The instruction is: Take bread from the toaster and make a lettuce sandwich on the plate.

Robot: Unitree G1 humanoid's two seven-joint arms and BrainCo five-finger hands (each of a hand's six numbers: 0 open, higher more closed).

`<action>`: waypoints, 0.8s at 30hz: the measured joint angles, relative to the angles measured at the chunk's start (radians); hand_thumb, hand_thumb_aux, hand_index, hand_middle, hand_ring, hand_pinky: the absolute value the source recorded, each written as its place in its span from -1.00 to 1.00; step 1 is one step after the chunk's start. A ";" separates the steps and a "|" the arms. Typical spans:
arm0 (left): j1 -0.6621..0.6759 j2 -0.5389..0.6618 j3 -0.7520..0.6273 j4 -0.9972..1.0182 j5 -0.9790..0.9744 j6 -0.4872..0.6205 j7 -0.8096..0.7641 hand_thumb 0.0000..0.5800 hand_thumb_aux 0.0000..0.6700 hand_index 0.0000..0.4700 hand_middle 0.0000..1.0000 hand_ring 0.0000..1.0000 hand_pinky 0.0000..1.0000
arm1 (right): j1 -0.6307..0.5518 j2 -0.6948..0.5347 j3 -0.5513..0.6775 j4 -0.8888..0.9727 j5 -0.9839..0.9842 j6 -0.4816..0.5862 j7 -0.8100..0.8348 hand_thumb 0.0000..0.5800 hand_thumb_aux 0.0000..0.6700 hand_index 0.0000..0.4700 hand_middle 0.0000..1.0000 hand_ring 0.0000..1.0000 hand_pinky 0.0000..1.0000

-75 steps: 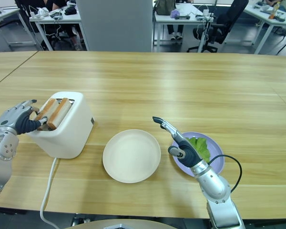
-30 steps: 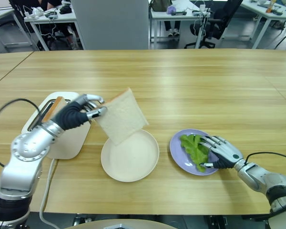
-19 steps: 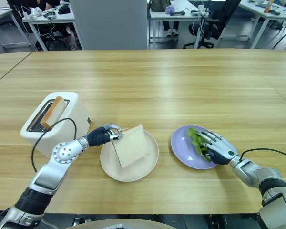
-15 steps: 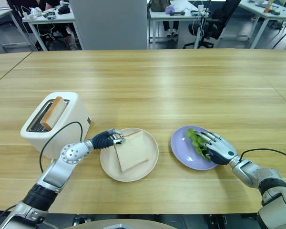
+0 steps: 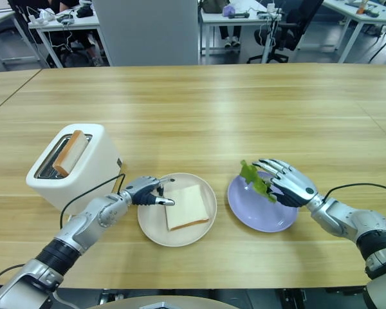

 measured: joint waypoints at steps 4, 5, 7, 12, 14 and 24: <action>0.020 0.047 0.039 -0.131 0.055 0.027 -0.007 -1.00 -1.00 -1.00 -1.00 -1.00 -1.00 | 0.019 0.000 -0.045 -0.133 0.054 0.000 0.090 1.00 1.00 0.96 -1.00 -1.00 -1.00; 0.028 0.062 0.053 -0.165 0.070 0.037 -0.012 -1.00 -1.00 -1.00 -1.00 -1.00 -1.00 | 0.020 0.002 -0.053 -0.157 0.061 0.001 0.111 1.00 1.00 0.96 -1.00 -1.00 -1.00; 0.063 0.094 0.102 -0.253 0.089 0.068 -0.032 -1.00 -1.00 -1.00 -1.00 -1.00 -1.00 | 0.021 0.016 -0.069 -0.205 0.072 0.003 0.155 1.00 1.00 0.96 -1.00 -1.00 -1.00; 0.150 0.131 0.269 -0.486 0.089 0.157 -0.092 -1.00 -1.00 -1.00 -1.00 -1.00 -1.00 | 0.005 0.119 -0.070 -0.294 0.088 0.013 0.265 1.00 1.00 0.96 -1.00 -1.00 -1.00; 0.183 0.146 0.354 -0.563 0.088 0.195 -0.117 -1.00 -1.00 -1.00 -1.00 -1.00 -1.00 | -0.022 0.176 -0.058 -0.306 0.075 0.016 0.302 1.00 1.00 0.96 -1.00 -1.00 -1.00; 0.337 0.157 0.676 -0.767 0.071 0.293 -0.204 -1.00 -1.00 -1.00 -1.00 -1.00 -1.00 | -0.165 0.383 0.094 -0.150 -0.108 0.086 0.318 1.00 1.00 0.96 -1.00 -1.00 -1.00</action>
